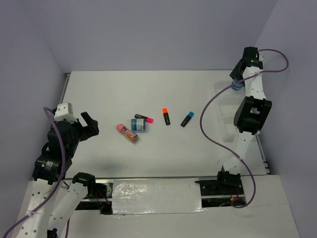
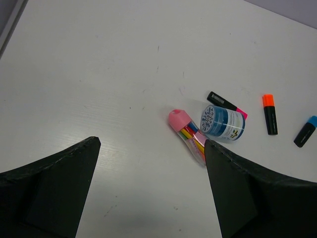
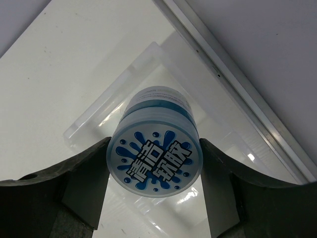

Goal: Sort the stationery into containers
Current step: Place the stationery in the storage box.

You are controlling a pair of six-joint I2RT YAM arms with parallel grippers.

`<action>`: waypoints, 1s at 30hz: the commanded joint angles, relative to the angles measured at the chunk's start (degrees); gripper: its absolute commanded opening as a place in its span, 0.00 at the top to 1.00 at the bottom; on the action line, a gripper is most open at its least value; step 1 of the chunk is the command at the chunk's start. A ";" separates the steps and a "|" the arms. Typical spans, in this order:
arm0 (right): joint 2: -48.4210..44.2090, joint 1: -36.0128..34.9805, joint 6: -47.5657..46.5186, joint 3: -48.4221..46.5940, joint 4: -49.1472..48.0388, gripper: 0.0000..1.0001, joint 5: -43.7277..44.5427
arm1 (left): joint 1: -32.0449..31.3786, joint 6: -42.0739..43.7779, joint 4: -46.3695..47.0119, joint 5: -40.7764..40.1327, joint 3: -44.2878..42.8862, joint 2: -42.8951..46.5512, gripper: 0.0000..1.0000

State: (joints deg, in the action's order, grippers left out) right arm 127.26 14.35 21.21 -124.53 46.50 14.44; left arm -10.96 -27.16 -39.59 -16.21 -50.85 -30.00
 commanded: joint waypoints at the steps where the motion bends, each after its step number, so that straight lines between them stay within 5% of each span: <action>1: 0.53 0.24 0.15 -0.10 -2.90 0.55 0.16 | -0.38 0.44 1.27 -0.14 -0.74 -0.41 0.01; 8: 2.38 0.24 0.32 -0.36 -2.82 0.53 -0.90 | -0.38 0.35 1.27 -0.32 -0.74 -0.24 0.01; 17: 2.46 0.24 0.76 0.34 -2.99 0.18 -0.11 | -0.38 0.44 1.36 -0.05 -0.74 -0.23 0.01; 18: 2.55 0.24 0.76 0.17 -2.82 0.02 -0.37 | -0.38 0.53 1.36 -0.05 -0.74 -0.32 0.01; 25: 2.12 0.15 1.46 -2.91 -1.33 0.00 -3.18 | -0.38 0.44 1.36 -0.32 -0.74 -0.50 0.01; 30: -1.13 -2.13 1.03 -1.51 -4.30 0.00 -14.43 | -0.38 0.35 1.36 -0.40 -0.74 -1.29 0.01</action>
State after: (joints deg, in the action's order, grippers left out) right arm 130.91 14.13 22.11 -124.84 45.41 7.09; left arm -11.07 -27.16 -39.81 -16.21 -50.85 -30.39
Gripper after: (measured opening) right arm 0.996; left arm 0.994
